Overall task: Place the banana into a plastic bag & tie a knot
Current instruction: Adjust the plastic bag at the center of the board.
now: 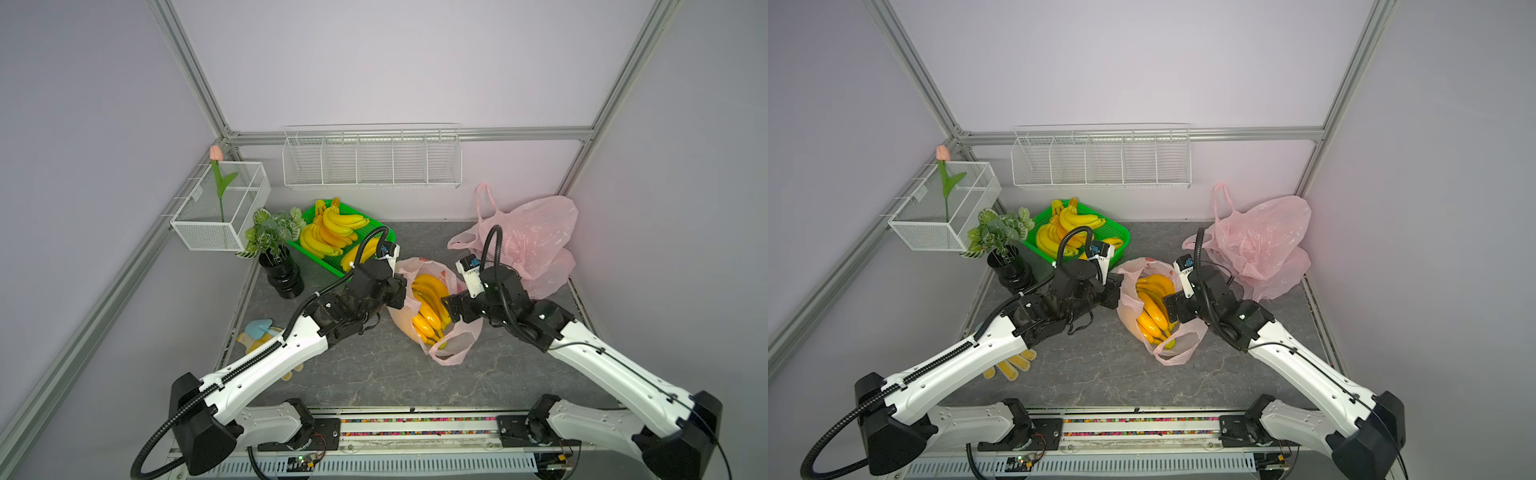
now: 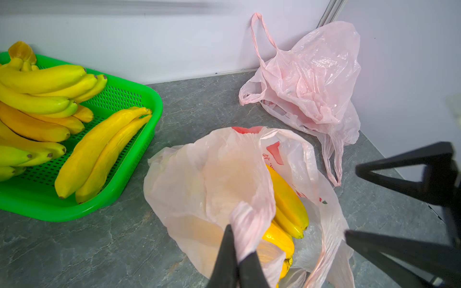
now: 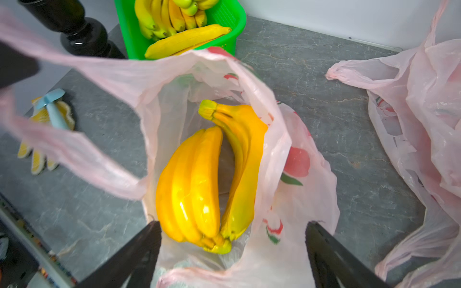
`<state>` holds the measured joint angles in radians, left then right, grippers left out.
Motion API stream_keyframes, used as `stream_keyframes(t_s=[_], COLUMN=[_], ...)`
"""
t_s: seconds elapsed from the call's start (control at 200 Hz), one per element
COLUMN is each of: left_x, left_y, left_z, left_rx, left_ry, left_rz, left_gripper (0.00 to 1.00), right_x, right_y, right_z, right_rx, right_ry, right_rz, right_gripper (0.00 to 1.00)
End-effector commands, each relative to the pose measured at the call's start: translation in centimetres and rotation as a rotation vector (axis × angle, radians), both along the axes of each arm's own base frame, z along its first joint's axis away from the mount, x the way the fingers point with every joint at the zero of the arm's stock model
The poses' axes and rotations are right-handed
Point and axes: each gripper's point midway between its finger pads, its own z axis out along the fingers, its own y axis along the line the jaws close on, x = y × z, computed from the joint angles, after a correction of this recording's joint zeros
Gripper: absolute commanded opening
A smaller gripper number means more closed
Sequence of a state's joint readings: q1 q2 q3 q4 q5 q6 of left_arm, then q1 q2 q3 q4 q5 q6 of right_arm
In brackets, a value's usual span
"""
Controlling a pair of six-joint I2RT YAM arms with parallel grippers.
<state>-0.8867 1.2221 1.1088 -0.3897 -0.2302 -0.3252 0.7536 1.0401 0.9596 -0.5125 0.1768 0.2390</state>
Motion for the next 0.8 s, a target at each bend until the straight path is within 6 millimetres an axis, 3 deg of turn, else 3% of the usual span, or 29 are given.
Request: stream_keyframes(t_s=[0.0,0.02,0.12,0.305,0.635,0.795], left_x=[-0.4,-0.4,-0.5,-0.8,-1.3,-1.4], left_y=[0.2,0.3,0.4,0.6,1.3,1.6], left_z=[-0.2,-0.2,-0.4,-0.9,-1.2,-1.1], left_rx=[-0.037,-0.037,-0.036,-0.047,-0.047,-0.060], left_ry=[0.019,0.020,0.022,0.019,0.027,0.020], left_rz=[0.014,0.014,0.013,0.014,0.019,0.022], left_gripper=[0.00,0.00,0.00,0.00,0.00,0.00], right_x=[-3.5,-4.4,-7.2,-9.9,-10.2,-9.5], right_y=[-1.8,-2.1,-1.9,0.4,2.3,1.9], right_z=[-3.5,-4.9,-7.4,-10.5,-13.3,-14.9], right_rx=[-0.082,-0.109,-0.163,-0.258,-0.393,-0.468], right_ry=[0.095,0.119,0.167,0.206,0.215,0.196], right_rz=[-0.046,-0.041,-0.020,0.062,0.085,0.062], right_gripper=[0.93,0.93,0.93,0.93,0.93,0.87])
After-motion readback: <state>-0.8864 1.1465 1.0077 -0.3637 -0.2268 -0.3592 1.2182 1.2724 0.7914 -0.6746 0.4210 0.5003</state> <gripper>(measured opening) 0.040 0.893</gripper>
